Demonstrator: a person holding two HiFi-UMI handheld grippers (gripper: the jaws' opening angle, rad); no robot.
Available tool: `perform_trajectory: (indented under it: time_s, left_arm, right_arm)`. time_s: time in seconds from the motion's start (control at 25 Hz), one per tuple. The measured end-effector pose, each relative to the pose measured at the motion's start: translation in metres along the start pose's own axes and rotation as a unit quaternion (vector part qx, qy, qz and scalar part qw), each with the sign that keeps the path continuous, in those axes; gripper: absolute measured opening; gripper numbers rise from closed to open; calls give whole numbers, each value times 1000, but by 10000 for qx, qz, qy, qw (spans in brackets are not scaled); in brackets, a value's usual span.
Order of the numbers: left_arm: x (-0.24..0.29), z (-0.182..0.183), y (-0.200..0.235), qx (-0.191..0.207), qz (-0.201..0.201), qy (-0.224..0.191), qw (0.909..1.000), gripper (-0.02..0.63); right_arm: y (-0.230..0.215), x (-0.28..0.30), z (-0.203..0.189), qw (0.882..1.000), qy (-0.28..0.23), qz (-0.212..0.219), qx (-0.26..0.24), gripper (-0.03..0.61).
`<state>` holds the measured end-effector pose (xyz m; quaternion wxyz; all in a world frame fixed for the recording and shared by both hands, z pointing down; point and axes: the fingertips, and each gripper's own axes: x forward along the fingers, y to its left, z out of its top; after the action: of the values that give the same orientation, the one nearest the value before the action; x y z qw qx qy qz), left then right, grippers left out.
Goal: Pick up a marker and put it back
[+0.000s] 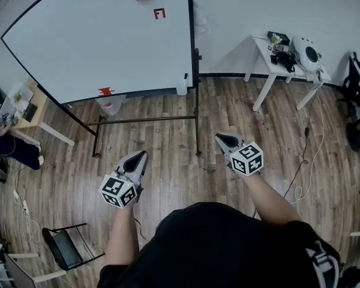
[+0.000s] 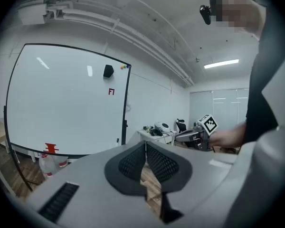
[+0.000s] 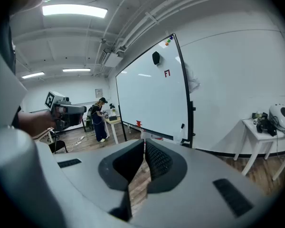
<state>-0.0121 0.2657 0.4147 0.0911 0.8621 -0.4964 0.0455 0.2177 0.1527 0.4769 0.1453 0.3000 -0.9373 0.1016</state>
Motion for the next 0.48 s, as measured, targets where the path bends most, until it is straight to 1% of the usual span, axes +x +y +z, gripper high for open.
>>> perform_trajectory:
  time_s: [0.16, 0.36, 0.48]
  left_arm:
    - [0, -1, 2, 12, -27, 31, 10000, 14]
    - [5, 1, -3, 94, -20, 56, 9999, 14]
    - [10, 5, -6, 114, 24, -16, 9999, 14]
  right_arm:
    - [2, 4, 5, 10000, -78, -4, -26, 6]
    - [9, 4, -12, 9999, 49, 121, -7, 6]
    - [-3, -4, -9, 10000, -36, 53, -7, 6]
